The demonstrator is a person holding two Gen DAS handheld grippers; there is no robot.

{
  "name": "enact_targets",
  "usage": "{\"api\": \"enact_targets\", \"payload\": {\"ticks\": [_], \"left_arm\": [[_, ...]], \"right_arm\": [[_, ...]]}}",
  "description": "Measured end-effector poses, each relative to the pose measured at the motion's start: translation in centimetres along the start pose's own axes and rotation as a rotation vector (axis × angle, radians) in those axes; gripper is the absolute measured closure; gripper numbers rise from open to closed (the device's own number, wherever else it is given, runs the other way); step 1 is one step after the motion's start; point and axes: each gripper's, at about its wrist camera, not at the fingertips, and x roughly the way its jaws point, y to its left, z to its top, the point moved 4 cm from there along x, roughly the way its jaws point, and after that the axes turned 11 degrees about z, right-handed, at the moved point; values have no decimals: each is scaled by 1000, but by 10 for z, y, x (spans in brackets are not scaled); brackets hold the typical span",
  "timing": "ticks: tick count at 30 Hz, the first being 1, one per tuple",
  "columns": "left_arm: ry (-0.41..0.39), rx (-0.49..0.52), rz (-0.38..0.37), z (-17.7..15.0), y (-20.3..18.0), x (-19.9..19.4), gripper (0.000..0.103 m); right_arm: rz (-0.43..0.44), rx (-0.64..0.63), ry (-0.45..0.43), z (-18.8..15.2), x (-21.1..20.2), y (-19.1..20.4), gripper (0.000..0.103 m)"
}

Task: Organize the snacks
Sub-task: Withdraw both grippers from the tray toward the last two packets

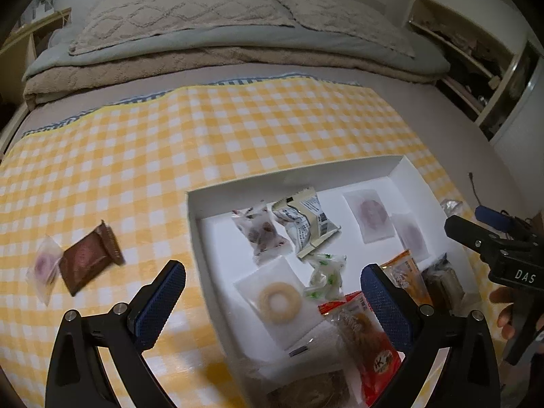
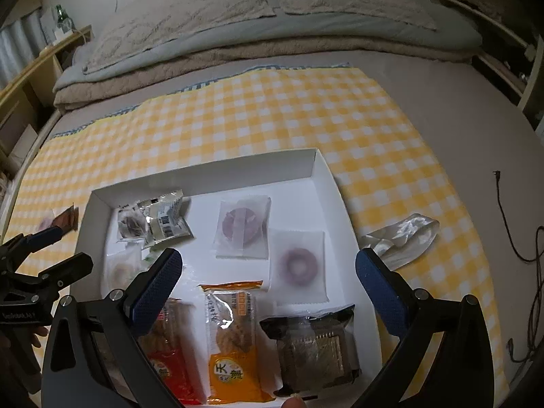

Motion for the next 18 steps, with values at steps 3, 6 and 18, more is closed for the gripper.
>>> {"api": "enact_targets", "payload": {"ticks": [3,6,18], "left_arm": [[-13,-10,-1,-1,11,-12,0],[-28,-18,0,-1,23,-25,0],[-78,-101,43,-5,96,-64,0]], "right_arm": [[1,-13,-19,2,-8,9,0],[4,-23,-41,5,-14,19,0],[49,-54,-75,16,-11,80,0]]}}
